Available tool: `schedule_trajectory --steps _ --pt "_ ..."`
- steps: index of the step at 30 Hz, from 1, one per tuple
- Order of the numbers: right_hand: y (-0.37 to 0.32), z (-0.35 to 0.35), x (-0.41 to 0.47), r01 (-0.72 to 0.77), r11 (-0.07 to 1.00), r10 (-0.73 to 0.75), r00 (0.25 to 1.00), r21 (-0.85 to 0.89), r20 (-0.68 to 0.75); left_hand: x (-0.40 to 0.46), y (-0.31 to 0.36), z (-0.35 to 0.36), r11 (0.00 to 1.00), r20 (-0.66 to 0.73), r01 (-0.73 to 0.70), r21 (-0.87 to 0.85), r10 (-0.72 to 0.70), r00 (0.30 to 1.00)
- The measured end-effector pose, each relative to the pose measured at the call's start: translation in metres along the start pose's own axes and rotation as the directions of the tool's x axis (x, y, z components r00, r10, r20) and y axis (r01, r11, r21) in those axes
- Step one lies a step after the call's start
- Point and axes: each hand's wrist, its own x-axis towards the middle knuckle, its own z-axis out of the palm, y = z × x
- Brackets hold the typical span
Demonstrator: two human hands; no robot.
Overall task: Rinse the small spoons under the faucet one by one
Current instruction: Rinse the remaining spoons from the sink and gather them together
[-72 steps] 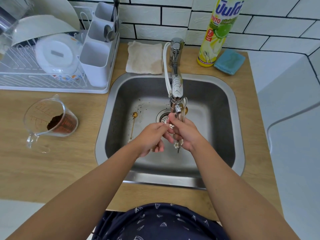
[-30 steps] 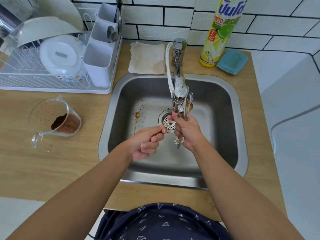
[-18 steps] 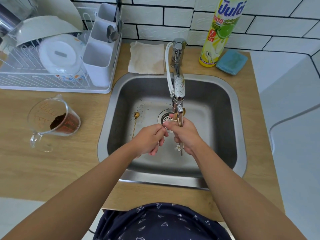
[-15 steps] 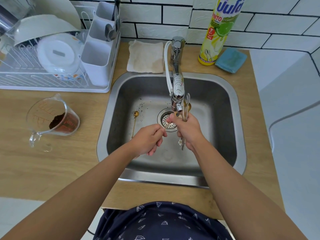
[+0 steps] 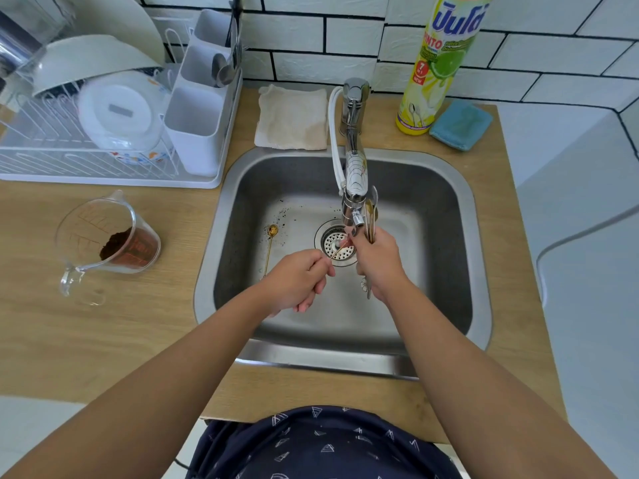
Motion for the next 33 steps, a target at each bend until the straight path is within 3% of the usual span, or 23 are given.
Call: schedule_trajectory --steps 3,5,7,9,12,14,17,19,23,25,30,33 --pt "0.002 0.001 -0.01 0.007 0.999 0.002 0.986 -0.053 0.168 0.001 0.003 0.0 0.996 0.021 0.039 -0.079 -0.038 0.999" --pt "-0.001 -0.001 -0.009 0.018 1.0 -0.014 0.99 -0.023 0.144 -0.001 0.002 -0.001 0.961 0.088 0.077 -0.266 -0.056 0.995" --pt "-0.006 -0.005 -0.005 -0.021 0.994 0.005 0.991 0.112 0.135 -0.003 0.0 -0.005 0.86 0.166 0.148 -0.488 -0.075 0.983" --pt "-0.011 -0.006 -0.005 -0.091 0.961 0.031 0.973 0.26 0.228 -0.004 -0.003 -0.01 0.73 0.223 0.223 -0.646 -0.099 0.97" --pt "-0.01 -0.005 -0.008 -0.153 0.91 0.022 0.946 0.385 0.325 -0.004 -0.004 -0.015 0.563 0.301 0.309 -0.767 -0.111 0.947" --pt "-0.009 -0.002 -0.009 -0.15 0.925 0.065 0.968 0.349 0.241 -0.006 -0.006 -0.016 0.604 0.312 0.327 -0.727 -0.133 0.941" --pt "-0.01 0.001 -0.004 -0.171 0.953 0.159 0.985 0.252 0.067 -0.006 -0.011 -0.013 0.908 0.19 0.191 -0.373 -0.126 0.974" --pt "-0.009 0.002 -0.001 -0.196 0.942 0.185 0.981 0.272 0.067 -0.006 -0.016 -0.011 0.969 0.116 0.104 -0.225 -0.08 0.99" --pt "0.0 -0.005 -0.005 -0.215 0.902 0.118 0.956 0.373 0.268 0.001 -0.018 -0.012 0.967 0.078 0.09 -0.237 -0.073 0.994" --pt "0.001 -0.012 -0.006 -0.187 0.911 0.081 0.955 0.367 0.285 0.014 -0.009 -0.008 0.961 0.036 0.069 -0.268 -0.061 0.997" --pt "-0.01 -0.031 0.0 -0.06 0.863 0.081 0.996 0.501 -0.022 0.051 0.023 0.018 0.821 -0.099 -0.021 -0.57 -0.044 0.994" --pt "-0.012 -0.035 -0.002 -0.054 0.853 0.107 0.992 0.52 -0.073 0.059 0.028 0.035 0.825 -0.147 -0.008 -0.565 -0.091 0.985"
